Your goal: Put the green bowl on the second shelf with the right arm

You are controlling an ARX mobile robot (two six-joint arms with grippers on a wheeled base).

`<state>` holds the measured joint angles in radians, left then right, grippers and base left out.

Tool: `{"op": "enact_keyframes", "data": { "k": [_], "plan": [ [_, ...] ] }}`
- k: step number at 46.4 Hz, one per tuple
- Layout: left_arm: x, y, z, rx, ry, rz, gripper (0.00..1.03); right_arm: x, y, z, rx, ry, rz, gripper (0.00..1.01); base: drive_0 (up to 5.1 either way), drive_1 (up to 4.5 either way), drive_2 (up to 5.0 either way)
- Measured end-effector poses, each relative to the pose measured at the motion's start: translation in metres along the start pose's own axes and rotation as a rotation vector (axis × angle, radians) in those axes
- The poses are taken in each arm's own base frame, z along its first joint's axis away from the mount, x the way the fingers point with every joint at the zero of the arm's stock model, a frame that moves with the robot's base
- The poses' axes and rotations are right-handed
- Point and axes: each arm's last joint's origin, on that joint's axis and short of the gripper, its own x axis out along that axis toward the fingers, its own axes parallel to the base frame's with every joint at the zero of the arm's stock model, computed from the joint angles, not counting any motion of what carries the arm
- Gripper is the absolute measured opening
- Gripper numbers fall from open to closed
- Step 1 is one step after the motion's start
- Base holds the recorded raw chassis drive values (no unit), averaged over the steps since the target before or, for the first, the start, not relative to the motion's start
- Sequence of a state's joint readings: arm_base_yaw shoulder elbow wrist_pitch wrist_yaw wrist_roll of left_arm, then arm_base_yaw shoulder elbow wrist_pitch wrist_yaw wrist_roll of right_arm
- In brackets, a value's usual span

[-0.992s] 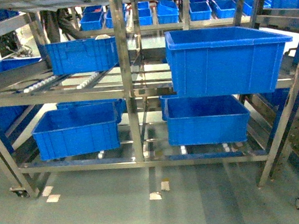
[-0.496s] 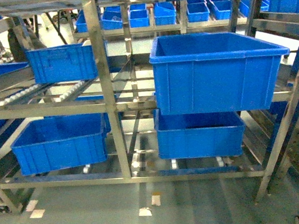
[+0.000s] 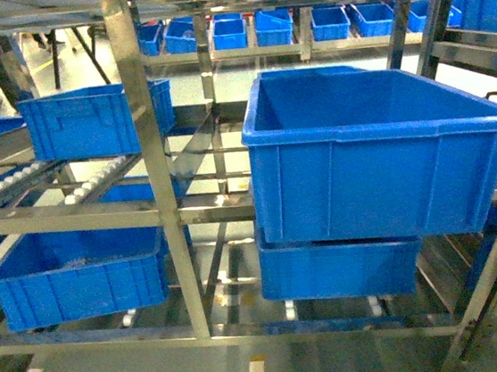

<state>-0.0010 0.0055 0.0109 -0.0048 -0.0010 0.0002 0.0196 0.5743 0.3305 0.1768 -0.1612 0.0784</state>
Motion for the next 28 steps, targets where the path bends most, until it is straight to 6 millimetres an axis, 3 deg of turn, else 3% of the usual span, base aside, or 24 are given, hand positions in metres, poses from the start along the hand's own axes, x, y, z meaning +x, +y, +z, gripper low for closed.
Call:
{"op": "enact_keyframes", "data": {
  "k": [28],
  "plan": [
    [0.0, 0.0, 0.0001, 0.0, -0.002, 0.0, 0.98, 0.0, 0.0, 0.0001, 0.0, -0.001, 0.0, 0.02, 0.0, 4.18, -4.1]
  ]
}}
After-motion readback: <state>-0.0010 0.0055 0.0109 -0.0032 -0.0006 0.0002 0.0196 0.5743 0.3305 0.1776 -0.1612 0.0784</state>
